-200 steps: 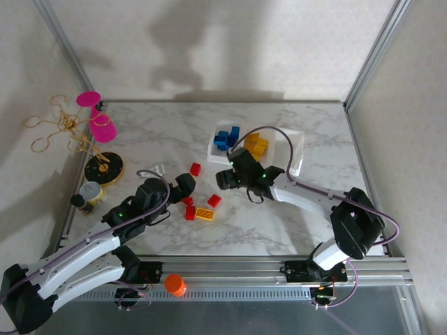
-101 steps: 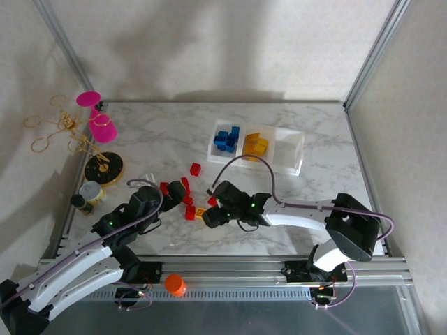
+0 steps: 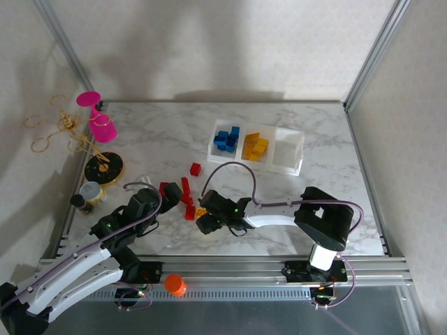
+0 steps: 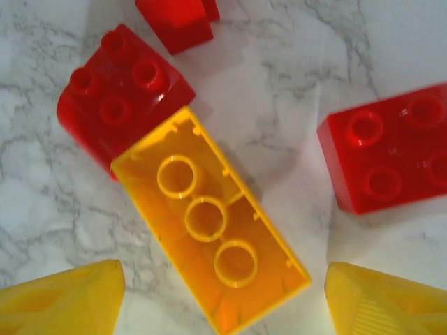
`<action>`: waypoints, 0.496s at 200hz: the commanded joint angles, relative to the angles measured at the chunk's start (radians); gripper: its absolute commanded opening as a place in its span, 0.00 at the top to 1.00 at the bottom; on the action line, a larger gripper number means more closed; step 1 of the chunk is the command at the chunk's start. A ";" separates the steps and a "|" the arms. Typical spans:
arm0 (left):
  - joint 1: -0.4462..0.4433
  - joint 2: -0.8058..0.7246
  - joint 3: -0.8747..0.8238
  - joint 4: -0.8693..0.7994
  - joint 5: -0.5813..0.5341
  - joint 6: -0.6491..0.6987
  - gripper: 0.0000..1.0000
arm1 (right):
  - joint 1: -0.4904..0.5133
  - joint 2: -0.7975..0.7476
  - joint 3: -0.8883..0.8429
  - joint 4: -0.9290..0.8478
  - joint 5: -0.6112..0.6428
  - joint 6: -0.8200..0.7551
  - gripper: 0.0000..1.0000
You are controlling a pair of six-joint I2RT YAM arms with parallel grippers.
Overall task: Sort the legos into containers by color
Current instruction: Pick up the lego from the bottom-center of the table.
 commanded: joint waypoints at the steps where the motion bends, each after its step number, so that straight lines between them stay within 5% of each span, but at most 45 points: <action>1: -0.002 -0.029 -0.010 -0.037 -0.056 -0.039 0.00 | 0.009 0.047 0.047 -0.005 0.058 -0.021 0.27; 99: 0.000 -0.068 -0.008 -0.053 -0.075 -0.047 0.00 | 0.011 0.055 0.064 -0.025 0.059 -0.029 0.53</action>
